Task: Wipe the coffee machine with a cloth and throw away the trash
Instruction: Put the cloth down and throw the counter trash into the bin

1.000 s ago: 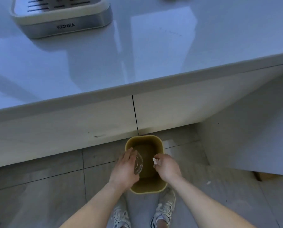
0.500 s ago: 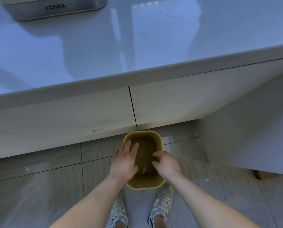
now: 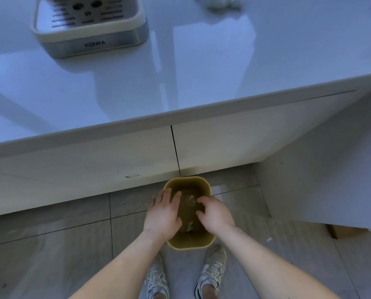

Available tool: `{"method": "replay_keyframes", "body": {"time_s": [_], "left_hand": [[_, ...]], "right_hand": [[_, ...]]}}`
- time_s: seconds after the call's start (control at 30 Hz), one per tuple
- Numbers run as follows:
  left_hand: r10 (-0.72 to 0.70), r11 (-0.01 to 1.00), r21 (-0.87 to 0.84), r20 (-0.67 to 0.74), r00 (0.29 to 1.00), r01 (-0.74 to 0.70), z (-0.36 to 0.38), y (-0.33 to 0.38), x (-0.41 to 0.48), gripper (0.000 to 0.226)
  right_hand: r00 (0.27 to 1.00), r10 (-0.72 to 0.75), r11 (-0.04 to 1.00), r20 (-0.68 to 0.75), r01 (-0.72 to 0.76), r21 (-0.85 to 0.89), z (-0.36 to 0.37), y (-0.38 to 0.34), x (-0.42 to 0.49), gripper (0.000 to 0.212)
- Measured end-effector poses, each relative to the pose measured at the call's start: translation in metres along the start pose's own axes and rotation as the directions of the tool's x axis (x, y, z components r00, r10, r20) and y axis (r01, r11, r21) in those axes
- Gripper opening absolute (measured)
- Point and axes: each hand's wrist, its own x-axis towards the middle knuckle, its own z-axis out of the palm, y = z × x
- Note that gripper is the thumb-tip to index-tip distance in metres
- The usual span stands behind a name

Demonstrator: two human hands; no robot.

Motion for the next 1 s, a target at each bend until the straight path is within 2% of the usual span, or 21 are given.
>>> {"method": "replay_keyframes", "body": {"time_s": [0.17, 0.37, 0.53, 0.67, 0.87, 1.0], "left_hand": [[-0.011, 1.000, -0.012, -0.026, 1.000, 0.010, -0.047, 0.016, -0.024, 0.076], [0.003, 1.000, -0.016, -0.095, 0.995, -0.005, -0.127, 0.041, -0.062, 0.072], [0.037, 0.998, -0.034, -0.175, 0.984, -0.044, -0.196, 0.067, -0.079, 0.066], [0.041, 0.998, -0.043, -0.271, 0.962, -0.055, -0.249, 0.086, -0.076, 0.066], [0.032, 0.999, 0.008, -0.348, 0.937, -0.031, -0.309, 0.108, -0.060, 0.063], [0.037, 0.999, 0.015, -0.368, 0.929, -0.034, -0.333, 0.116, -0.046, 0.061]], "right_hand": [[0.996, -0.053, 0.999, -0.067, 0.052, -0.015, -0.048, -0.020, -0.021, 0.031], [0.980, -0.117, 0.991, -0.161, 0.106, -0.080, -0.131, -0.046, -0.067, 0.038], [0.965, -0.150, 0.988, -0.215, 0.139, -0.067, -0.203, -0.060, -0.096, 0.042], [0.948, -0.205, 0.979, -0.243, 0.192, -0.074, -0.259, -0.070, -0.101, 0.044], [0.921, -0.277, 0.961, -0.275, 0.262, -0.092, -0.328, -0.090, -0.095, 0.044], [0.918, -0.272, 0.962, -0.288, 0.259, -0.082, -0.354, -0.097, -0.090, 0.042]]}}
